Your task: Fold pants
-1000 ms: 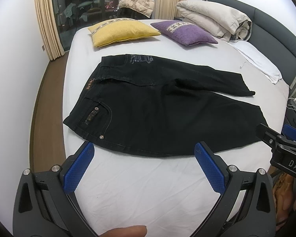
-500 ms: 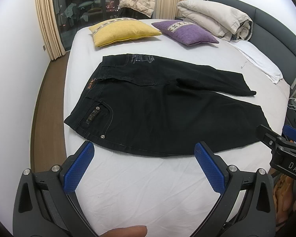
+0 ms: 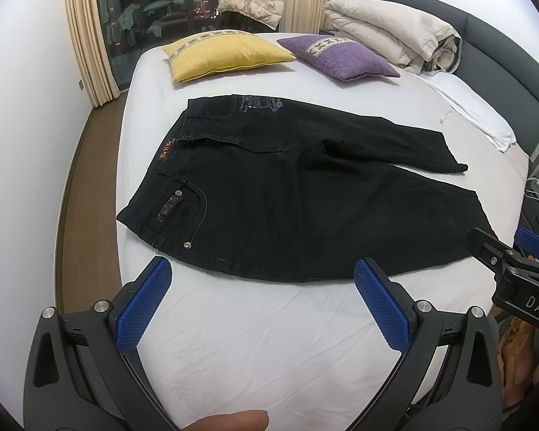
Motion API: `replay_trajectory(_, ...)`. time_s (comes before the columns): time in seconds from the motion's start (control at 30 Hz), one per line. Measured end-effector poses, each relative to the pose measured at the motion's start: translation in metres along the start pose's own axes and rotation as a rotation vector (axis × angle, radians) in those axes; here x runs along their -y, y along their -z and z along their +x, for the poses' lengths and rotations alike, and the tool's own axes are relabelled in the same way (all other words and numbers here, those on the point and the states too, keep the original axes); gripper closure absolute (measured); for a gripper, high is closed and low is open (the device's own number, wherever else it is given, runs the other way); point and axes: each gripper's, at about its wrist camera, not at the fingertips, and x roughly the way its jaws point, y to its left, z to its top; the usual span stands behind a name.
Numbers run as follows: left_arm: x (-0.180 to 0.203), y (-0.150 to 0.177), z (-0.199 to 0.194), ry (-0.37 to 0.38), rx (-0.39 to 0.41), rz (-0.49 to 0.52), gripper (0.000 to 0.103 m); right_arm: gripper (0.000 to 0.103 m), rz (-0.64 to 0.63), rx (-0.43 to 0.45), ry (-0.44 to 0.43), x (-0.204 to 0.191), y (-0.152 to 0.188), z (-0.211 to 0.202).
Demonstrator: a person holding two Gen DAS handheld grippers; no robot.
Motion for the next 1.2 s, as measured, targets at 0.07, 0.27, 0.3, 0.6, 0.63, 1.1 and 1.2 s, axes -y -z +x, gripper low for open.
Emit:
replay_trajectory(0.07,0.000,0.000,0.000,0.000,0.000,-0.001,0.000,0.000,0.000,-0.001,-0.001,-0.001,0.001,0.001)
replay_trajectory(0.27,0.001,0.000,0.000,-0.001,-0.001,0.000,0.000,0.000,0.001,-0.001,-0.002,-0.001,0.002,0.001)
replay_trajectory(0.3,0.000,0.000,0.001,-0.002,-0.001,0.000,0.000,0.000,0.001,-0.002,-0.002,-0.002,0.003,0.001)
replay_trajectory(0.6,-0.001,0.003,0.003,-0.004,-0.005,0.002,0.000,0.000,-0.001,-0.003,-0.007,-0.003,0.007,0.002)
replay_trajectory(0.63,0.001,0.002,0.003,-0.005,-0.007,0.003,0.000,0.000,0.000,-0.005,-0.008,-0.001,0.006,0.002)
replay_trajectory(1.1,0.001,-0.004,0.020,-0.018,-0.040,0.009,0.000,0.000,0.006,-0.034,-0.029,0.006,0.000,0.016)
replay_trajectory(1.2,-0.001,-0.009,0.029,-0.015,-0.041,0.022,0.000,0.000,-0.001,-0.033,-0.060,0.010,-0.005,0.021)
